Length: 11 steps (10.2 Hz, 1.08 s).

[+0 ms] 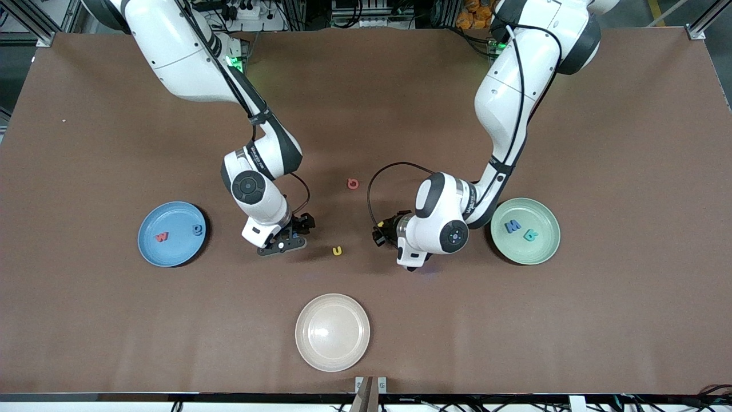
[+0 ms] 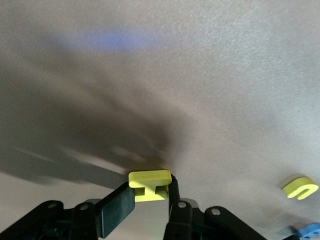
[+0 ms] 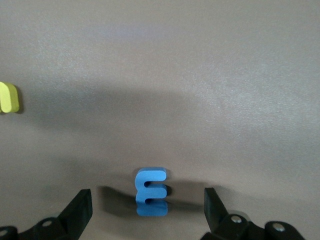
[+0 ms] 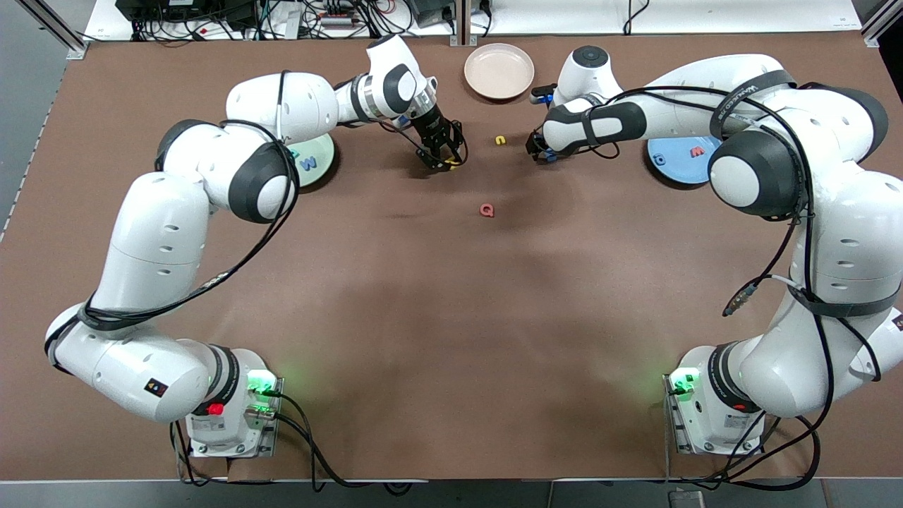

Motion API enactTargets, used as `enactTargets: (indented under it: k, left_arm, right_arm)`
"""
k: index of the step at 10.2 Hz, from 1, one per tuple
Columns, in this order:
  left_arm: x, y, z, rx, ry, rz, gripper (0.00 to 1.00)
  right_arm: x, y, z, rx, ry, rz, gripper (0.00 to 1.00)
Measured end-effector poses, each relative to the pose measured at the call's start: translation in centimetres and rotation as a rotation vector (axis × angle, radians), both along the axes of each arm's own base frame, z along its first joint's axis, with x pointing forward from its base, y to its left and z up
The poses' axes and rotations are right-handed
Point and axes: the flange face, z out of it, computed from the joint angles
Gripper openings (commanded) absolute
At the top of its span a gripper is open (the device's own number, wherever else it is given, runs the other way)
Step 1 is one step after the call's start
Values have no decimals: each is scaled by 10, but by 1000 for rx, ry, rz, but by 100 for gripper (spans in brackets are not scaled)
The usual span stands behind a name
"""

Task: Sort upper and lower case letters into plates
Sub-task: 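Grasp the blue E letter with the right gripper, then drop the H in the green plate while the right carries E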

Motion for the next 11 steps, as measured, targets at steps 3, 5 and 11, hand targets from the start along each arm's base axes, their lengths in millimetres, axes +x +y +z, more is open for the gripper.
enactTargets:
  k: [3,5,11]
  left_arm:
    - [3,7,6,2,20,-4,11]
    - [6,11,12,3,28,-7,11]
    - [28,79,49,52,96,-105,11]
  right_arm:
    - [-1,2,-2,-2,0,8,0]
    - [2,0,2,-2,-9,18,0]
    - [20,-33,23,-15,-2,-33,0]
